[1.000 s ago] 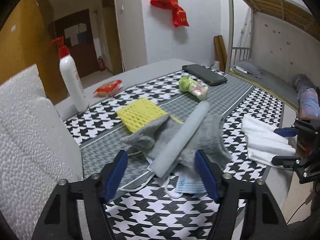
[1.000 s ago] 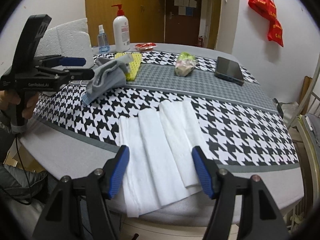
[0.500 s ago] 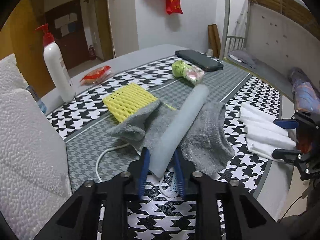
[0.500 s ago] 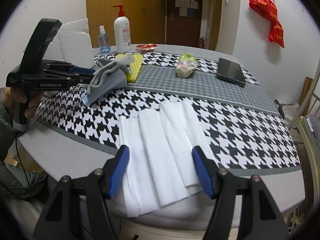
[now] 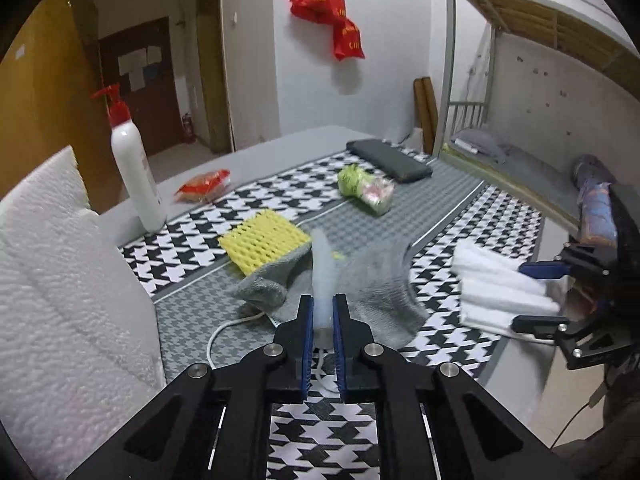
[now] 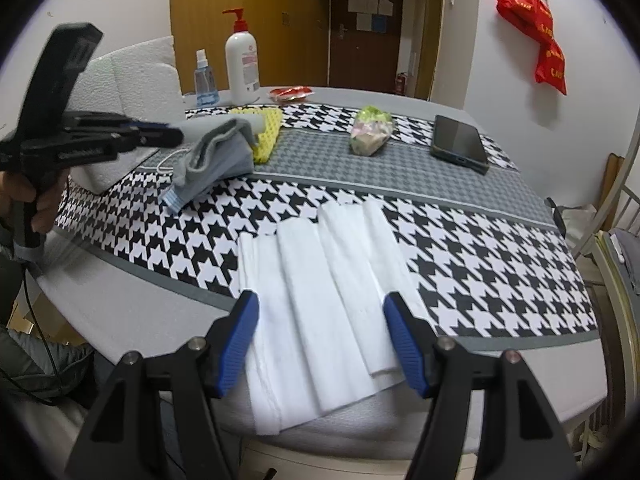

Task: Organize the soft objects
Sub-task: 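Carry the white tube with the left gripper while the right gripper carries the cloth toward the foam box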

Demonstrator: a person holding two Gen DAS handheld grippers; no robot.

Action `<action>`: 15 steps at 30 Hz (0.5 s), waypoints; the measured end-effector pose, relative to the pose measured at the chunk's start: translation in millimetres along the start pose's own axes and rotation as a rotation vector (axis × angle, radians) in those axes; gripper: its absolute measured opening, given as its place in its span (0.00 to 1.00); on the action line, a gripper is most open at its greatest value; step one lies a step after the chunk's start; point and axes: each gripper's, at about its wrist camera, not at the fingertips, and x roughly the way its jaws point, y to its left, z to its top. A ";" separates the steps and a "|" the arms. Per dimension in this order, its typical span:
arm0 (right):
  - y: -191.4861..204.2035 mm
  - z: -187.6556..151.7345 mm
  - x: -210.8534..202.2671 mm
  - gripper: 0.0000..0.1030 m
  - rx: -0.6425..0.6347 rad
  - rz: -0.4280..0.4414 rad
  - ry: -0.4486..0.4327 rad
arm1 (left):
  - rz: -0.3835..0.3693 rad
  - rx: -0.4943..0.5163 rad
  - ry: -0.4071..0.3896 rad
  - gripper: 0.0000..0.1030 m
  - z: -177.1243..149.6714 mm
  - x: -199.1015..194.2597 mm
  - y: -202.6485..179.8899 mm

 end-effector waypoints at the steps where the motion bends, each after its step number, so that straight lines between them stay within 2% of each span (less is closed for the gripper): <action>1: 0.3 1.1 -1.9 0.67 -0.003 0.003 -0.007 | 0.001 -0.004 -0.009 0.10 0.4 -3.4 -0.1; 12: 2.2 6.9 0.8 0.67 -0.026 -0.038 0.004 | -0.032 -0.078 -0.072 0.08 -8.4 -33.5 5.8; 15: -0.1 8.9 0.4 0.80 -0.025 -0.045 -0.001 | -0.042 -0.081 -0.088 0.08 -12.9 -41.4 2.6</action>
